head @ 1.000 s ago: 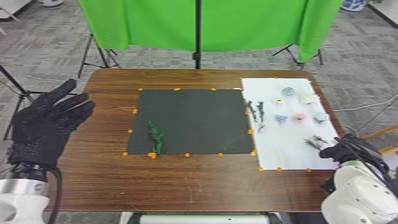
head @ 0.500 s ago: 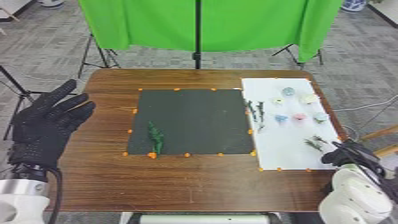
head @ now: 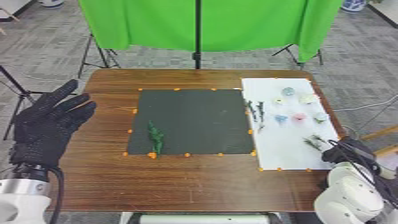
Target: Arrange flowers
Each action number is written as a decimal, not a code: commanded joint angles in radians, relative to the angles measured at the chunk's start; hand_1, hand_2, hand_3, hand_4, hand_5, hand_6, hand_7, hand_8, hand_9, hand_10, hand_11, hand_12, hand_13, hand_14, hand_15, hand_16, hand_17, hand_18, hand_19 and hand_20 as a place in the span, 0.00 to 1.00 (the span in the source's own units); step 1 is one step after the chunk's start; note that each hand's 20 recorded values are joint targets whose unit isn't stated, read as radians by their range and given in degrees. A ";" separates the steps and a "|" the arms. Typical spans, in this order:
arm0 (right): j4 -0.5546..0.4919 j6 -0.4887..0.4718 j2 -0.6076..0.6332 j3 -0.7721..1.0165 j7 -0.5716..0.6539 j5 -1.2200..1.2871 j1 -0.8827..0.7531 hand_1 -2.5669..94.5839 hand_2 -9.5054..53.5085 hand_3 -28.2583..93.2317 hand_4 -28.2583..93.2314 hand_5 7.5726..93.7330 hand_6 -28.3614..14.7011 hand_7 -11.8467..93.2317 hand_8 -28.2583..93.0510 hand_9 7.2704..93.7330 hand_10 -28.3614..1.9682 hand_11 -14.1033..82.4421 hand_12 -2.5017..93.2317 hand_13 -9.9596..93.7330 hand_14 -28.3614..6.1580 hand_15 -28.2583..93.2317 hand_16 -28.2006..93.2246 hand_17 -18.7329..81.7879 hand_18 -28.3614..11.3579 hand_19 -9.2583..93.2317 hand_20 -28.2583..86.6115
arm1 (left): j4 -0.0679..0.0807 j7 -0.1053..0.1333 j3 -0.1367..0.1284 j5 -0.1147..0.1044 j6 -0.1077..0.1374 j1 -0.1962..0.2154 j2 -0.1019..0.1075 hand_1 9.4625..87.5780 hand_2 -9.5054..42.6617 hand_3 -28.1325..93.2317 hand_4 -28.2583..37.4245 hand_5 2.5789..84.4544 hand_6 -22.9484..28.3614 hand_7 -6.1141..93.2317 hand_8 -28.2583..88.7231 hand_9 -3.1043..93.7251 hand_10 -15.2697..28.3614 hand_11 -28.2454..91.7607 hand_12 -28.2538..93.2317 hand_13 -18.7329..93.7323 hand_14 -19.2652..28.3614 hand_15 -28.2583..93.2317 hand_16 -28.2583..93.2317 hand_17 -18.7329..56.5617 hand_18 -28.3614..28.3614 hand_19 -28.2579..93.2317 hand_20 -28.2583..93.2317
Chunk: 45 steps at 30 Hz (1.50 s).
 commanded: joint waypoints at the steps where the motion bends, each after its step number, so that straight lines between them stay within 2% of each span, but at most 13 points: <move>1: 0.037 0.049 0.023 -0.089 -0.010 -0.086 0.050 0.57 0.00 0.73 0.00 0.82 0.63 0.22 0.21 0.96 0.56 0.41 0.18 0.94 0.63 0.68 0.35 0.80 0.40 1.00 0.34 | 0.005 -0.007 0.008 -0.004 0.002 0.005 -0.011 0.16 0.33 0.87 0.03 0.41 0.64 0.21 0.16 0.38 0.84 0.47 0.33 0.38 0.99 0.64 0.16 0.15 0.96 0.74 0.33; 8: 0.048 0.099 0.033 -0.132 -0.014 -0.135 0.065 0.61 0.00 0.72 0.00 0.93 0.65 0.26 0.26 0.98 0.60 0.43 0.20 0.94 0.65 0.69 0.36 0.78 0.35 1.00 0.41 | 0.004 -0.008 0.004 -0.005 0.008 0.010 -0.016 0.16 0.33 0.87 0.03 0.41 0.64 0.21 0.16 0.38 0.84 0.47 0.33 0.38 0.99 0.64 0.16 0.15 0.96 0.74 0.33; 14: 0.049 0.156 0.044 -0.157 -0.016 -0.170 0.082 0.60 0.00 0.75 0.00 0.94 0.64 0.27 0.28 0.99 0.62 0.44 0.22 0.94 0.65 0.70 0.37 0.75 0.30 1.00 0.47 | 0.002 -0.006 0.001 -0.004 0.006 0.012 -0.017 0.16 0.33 0.87 0.02 0.41 0.64 0.21 0.16 0.38 0.84 0.48 0.33 0.38 0.99 0.64 0.16 0.15 0.96 0.74 0.33; 21: 0.044 0.212 0.057 -0.184 0.004 -0.237 0.110 0.60 0.00 0.77 0.00 0.95 0.63 0.28 0.29 1.00 0.61 0.45 0.23 0.94 0.66 0.71 0.37 0.74 0.28 1.00 0.50 | 0.003 -0.006 0.001 -0.005 0.006 0.012 -0.017 0.16 0.33 0.87 0.03 0.41 0.64 0.21 0.16 0.38 0.84 0.48 0.33 0.38 0.99 0.64 0.16 0.15 0.96 0.74 0.33; 29: -0.016 0.253 0.062 -0.188 -0.006 -0.274 0.145 0.59 0.00 0.79 0.00 0.96 0.64 0.28 0.30 1.00 0.62 0.46 0.23 0.94 0.67 0.71 0.37 0.73 0.27 1.00 0.51 | -0.003 0.004 -0.009 -0.005 0.012 0.026 -0.015 0.16 0.33 0.87 0.03 0.41 0.64 0.21 0.16 0.38 0.84 0.47 0.33 0.38 0.99 0.64 0.16 0.15 0.96 0.74 0.33; 30: -0.027 0.256 0.064 -0.199 -0.006 -0.278 0.159 0.59 0.00 0.79 0.00 0.96 0.64 0.28 0.30 1.00 0.62 0.46 0.23 0.94 0.66 0.71 0.38 0.74 0.27 1.00 0.51 | -0.003 -0.003 -0.010 -0.002 0.008 0.021 -0.017 0.16 0.33 0.87 0.03 0.41 0.64 0.21 0.16 0.38 0.84 0.48 0.33 0.38 0.99 0.64 0.16 0.15 0.96 0.74 0.33; 34: -0.055 0.250 0.047 -0.299 -0.036 -0.253 0.305 0.59 0.00 0.79 0.00 0.96 0.64 0.28 0.30 1.00 0.62 0.46 0.23 0.95 0.67 0.71 0.38 0.74 0.26 1.00 0.52 | -0.006 -0.003 -0.016 0.001 0.008 0.022 -0.014 0.16 0.33 0.87 0.03 0.41 0.64 0.22 0.16 0.38 0.84 0.47 0.33 0.38 0.99 0.64 0.16 0.15 0.96 0.74 0.33; 38: -0.061 0.234 0.007 -0.441 -0.085 -0.200 0.484 0.59 0.00 0.80 0.00 0.96 0.64 0.28 0.30 1.00 0.62 0.47 0.23 0.95 0.67 0.71 0.38 0.74 0.26 1.00 0.53 | -0.008 -0.013 -0.012 0.006 0.008 0.007 -0.008 0.16 0.33 0.87 0.03 0.41 0.64 0.21 0.16 0.38 0.84 0.47 0.33 0.38 0.99 0.64 0.16 0.15 0.96 0.74 0.33; 45: 0.005 0.191 -0.162 -0.683 -0.177 -0.042 0.782 0.59 0.00 0.80 0.00 0.96 0.64 0.28 0.30 1.00 0.61 0.48 0.22 0.95 0.67 0.71 0.39 0.74 0.25 1.00 0.55 | -0.011 -0.041 -0.020 0.012 0.011 -0.003 -0.008 0.16 0.33 0.87 0.03 0.41 0.64 0.21 0.16 0.38 0.84 0.47 0.33 0.38 0.99 0.64 0.16 0.15 0.96 0.74 0.33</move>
